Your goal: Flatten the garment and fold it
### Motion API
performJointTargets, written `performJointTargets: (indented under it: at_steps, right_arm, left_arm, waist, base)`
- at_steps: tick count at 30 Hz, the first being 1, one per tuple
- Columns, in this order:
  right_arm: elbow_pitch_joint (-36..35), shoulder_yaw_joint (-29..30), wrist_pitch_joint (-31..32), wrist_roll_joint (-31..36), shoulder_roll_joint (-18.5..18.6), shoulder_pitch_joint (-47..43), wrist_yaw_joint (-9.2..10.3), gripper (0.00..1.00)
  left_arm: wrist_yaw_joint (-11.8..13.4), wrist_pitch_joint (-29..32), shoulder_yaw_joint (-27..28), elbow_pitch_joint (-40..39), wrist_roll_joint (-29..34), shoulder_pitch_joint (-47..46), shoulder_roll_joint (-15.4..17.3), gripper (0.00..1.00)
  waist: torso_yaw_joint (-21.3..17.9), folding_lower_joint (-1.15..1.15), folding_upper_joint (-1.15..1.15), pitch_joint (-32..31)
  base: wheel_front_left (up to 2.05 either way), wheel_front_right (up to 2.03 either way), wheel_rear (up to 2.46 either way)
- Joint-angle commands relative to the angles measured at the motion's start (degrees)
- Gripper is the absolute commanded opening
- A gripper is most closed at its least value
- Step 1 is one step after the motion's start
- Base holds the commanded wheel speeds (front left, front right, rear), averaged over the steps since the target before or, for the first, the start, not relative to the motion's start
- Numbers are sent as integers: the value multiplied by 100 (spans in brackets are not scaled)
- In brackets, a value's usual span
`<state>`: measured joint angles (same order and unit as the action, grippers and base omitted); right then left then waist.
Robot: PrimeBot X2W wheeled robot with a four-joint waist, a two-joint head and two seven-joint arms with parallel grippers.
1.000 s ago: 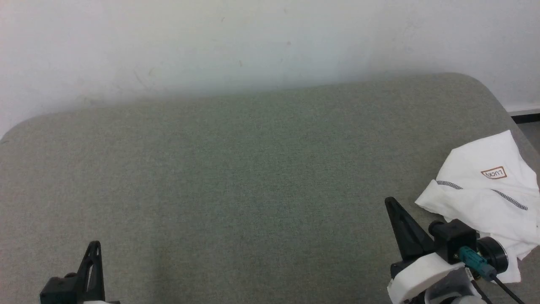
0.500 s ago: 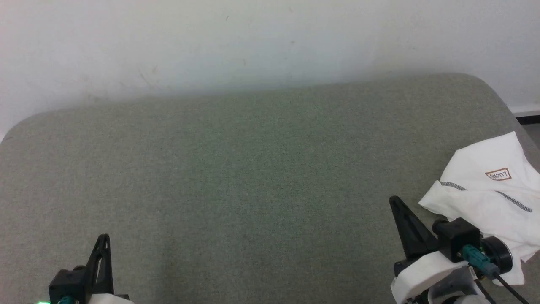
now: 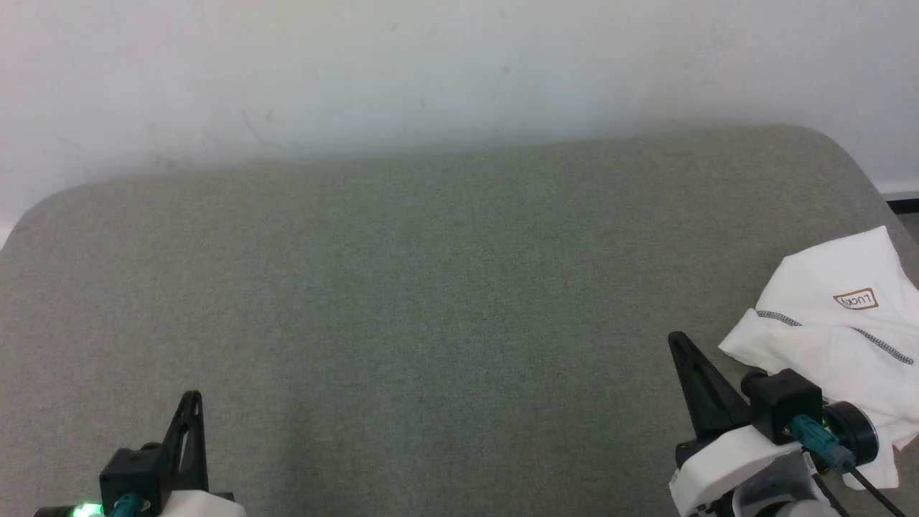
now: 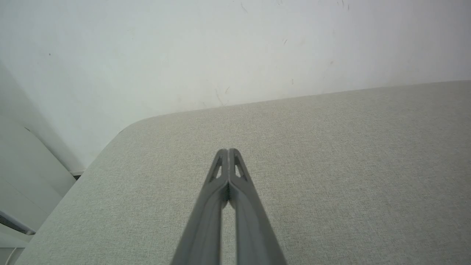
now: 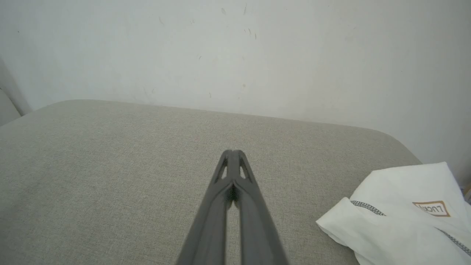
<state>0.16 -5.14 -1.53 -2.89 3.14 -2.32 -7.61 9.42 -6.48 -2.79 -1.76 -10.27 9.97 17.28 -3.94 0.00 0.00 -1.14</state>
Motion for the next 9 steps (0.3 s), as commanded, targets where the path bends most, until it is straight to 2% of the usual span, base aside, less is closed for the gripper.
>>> performJointTargets:
  at_steps: [1, 9]
  right_arm:
    - [-7, 30, 23, 51, -10, 72, 4, 0]
    - [-8, 79, 36, 75, -12, 88, 5, 0]
  left_arm:
    - [-57, 36, 36, 21, 68, -129, -60, 0]
    - [-146, 97, 61, 37, 165, -216, -198, 0]
  waist:
    - [5, 0, 0, 2]
    - [44, 0, 0, 13]
  base:
    - [0, 0, 0]
    - [0, 0, 0]
